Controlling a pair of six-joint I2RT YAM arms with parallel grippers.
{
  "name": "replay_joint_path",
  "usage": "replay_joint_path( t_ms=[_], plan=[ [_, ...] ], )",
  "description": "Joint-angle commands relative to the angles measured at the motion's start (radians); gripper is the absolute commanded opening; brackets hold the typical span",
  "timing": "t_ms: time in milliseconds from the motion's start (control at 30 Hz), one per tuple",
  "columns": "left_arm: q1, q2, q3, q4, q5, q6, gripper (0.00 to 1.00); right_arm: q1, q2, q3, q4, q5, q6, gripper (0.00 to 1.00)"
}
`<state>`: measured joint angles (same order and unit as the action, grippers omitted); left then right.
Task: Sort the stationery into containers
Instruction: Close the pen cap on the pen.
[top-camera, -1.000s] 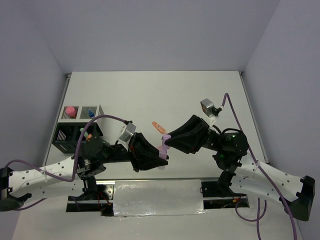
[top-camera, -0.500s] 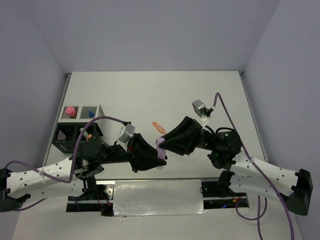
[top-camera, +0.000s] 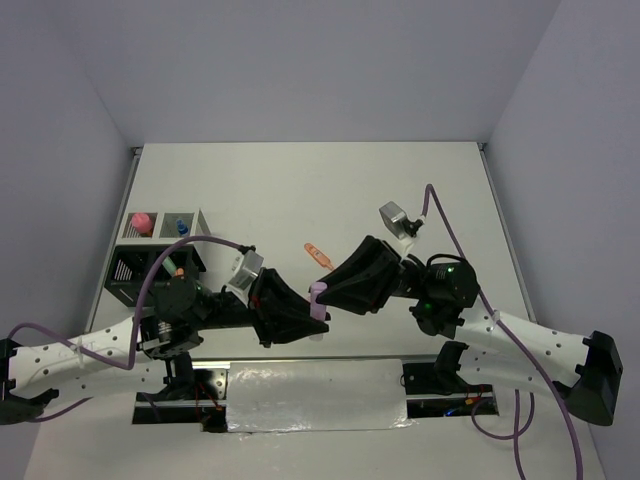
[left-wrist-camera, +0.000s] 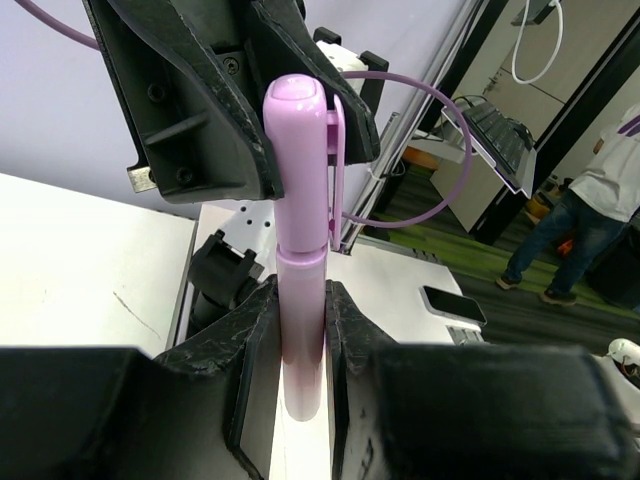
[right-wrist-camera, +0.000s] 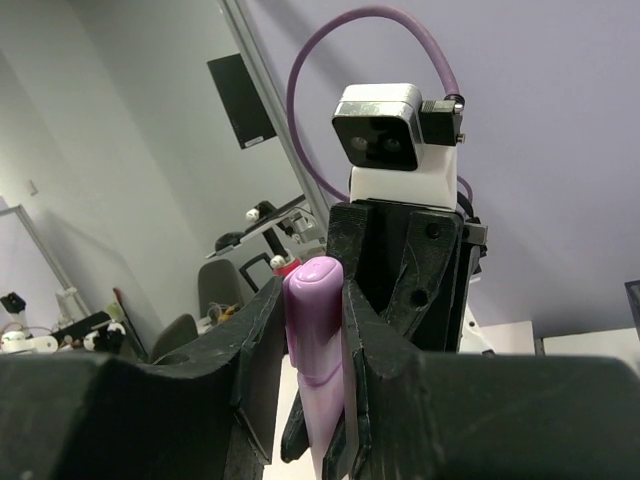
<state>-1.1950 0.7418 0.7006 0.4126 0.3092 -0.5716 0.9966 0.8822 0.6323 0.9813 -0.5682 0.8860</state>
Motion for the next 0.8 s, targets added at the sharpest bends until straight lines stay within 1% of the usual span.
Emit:
replay_joint_path(
  t_ms=[0, 33, 67, 133, 167, 267, 367, 400, 433, 500, 567, 633, 767],
  plan=[
    [0.0, -0.018, 0.051, 0.06, -0.036, 0.047, 0.0, 0.027, 0.008, 0.015, 0.039, -0.058, -0.015, 0.16],
    [0.0, -0.019, 0.053, 0.057, -0.039, 0.05, 0.0, 0.025, 0.006, 0.01, 0.046, -0.058, -0.013, 0.19],
    [0.0, -0.019, 0.056, 0.054, -0.042, 0.055, 0.0, 0.027, 0.004, 0.007, 0.054, -0.058, -0.013, 0.25],
    [0.0, -0.025, 0.06, 0.043, -0.047, 0.065, 0.0, 0.03, -0.003, -0.006, 0.069, -0.059, -0.012, 0.29],
    [0.0, -0.031, 0.06, 0.04, -0.047, 0.073, 0.0, 0.028, -0.005, -0.009, 0.069, -0.059, -0.013, 0.36],
    [0.0, -0.03, 0.062, 0.035, -0.044, 0.081, 0.0, 0.03, -0.009, -0.01, 0.068, -0.064, -0.016, 0.39],
    [0.0, -0.021, 0.066, 0.02, -0.073, 0.084, 0.0, 0.037, -0.011, -0.006, 0.059, -0.062, -0.031, 0.4],
    [0.0, -0.019, 0.069, 0.017, -0.076, 0.085, 0.0, 0.043, -0.014, -0.003, 0.034, -0.059, -0.039, 0.43],
    [0.0, -0.018, 0.071, 0.014, -0.078, 0.087, 0.0, 0.05, -0.014, 0.0, 0.02, -0.059, -0.051, 0.49],
    [0.0, -0.009, 0.08, 0.012, -0.067, 0.09, 0.0, 0.054, -0.015, 0.006, 0.002, -0.056, -0.068, 0.55],
    [0.0, -0.001, 0.089, 0.008, -0.056, 0.096, 0.0, 0.057, -0.014, 0.01, 0.002, -0.068, -0.067, 0.65],
    [0.0, 0.002, 0.092, 0.005, -0.047, 0.102, 0.0, 0.056, -0.019, 0.02, -0.012, -0.065, -0.077, 0.71],
    [0.0, -0.001, 0.082, -0.005, -0.047, 0.115, 0.0, 0.056, -0.055, 0.043, -0.127, -0.015, -0.148, 0.72]
  ],
)
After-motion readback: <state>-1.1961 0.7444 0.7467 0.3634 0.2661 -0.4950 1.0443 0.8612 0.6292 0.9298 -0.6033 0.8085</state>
